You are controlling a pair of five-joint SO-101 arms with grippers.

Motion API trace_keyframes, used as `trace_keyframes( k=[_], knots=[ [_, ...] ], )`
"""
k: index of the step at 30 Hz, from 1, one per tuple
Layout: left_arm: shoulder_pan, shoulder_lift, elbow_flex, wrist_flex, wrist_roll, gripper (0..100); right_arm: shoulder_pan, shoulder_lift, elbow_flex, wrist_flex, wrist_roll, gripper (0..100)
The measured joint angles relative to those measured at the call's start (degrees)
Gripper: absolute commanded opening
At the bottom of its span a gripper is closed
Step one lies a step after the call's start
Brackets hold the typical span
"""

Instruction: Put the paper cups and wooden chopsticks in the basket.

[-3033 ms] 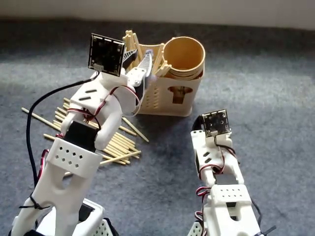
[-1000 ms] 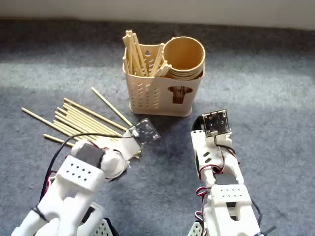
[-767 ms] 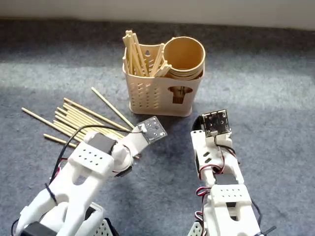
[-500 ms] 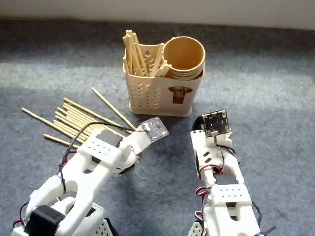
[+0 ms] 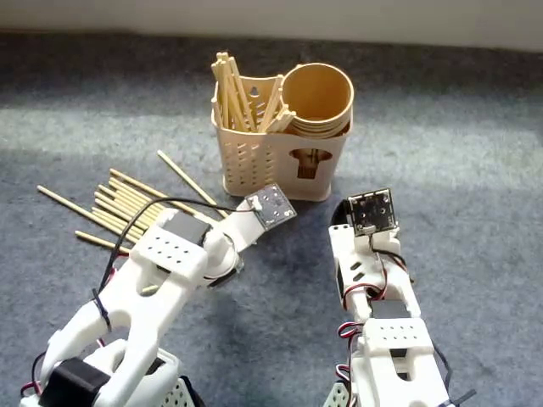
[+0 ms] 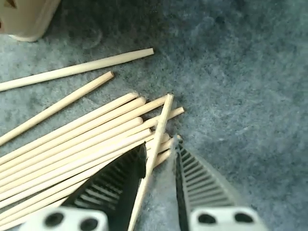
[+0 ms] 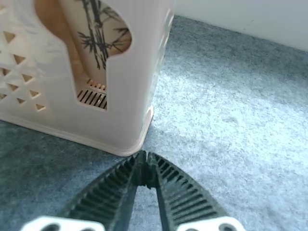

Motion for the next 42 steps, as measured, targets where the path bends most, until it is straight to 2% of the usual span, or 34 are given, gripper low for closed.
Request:
trace_keyframes(
  k=[6, 10, 14, 28, 42],
  knots=[
    [-1.6, 2.0, -0.4, -0.2, -0.2, 15, 0.0, 0.0, 0.0, 0.0, 0.0, 2.3],
    [-4.9, 7.6, -0.4, -3.7, 0.0, 15, 0.0, 0.0, 0.0, 0.0, 0.0, 2.3],
    [-5.0, 12.3, -0.4, -5.5, 0.0, 15, 0.0, 0.0, 0.0, 0.0, 0.0, 2.3],
    [-3.7, 14.4, -0.9, -6.2, 0.0, 1, 0.0, 0.0, 0.0, 0.0, 0.0, 2.3],
    [-3.8, 11.6, 1.1, -6.2, 0.1, 1, 0.0, 0.0, 0.0, 0.0, 0.0, 2.3]
  ],
)
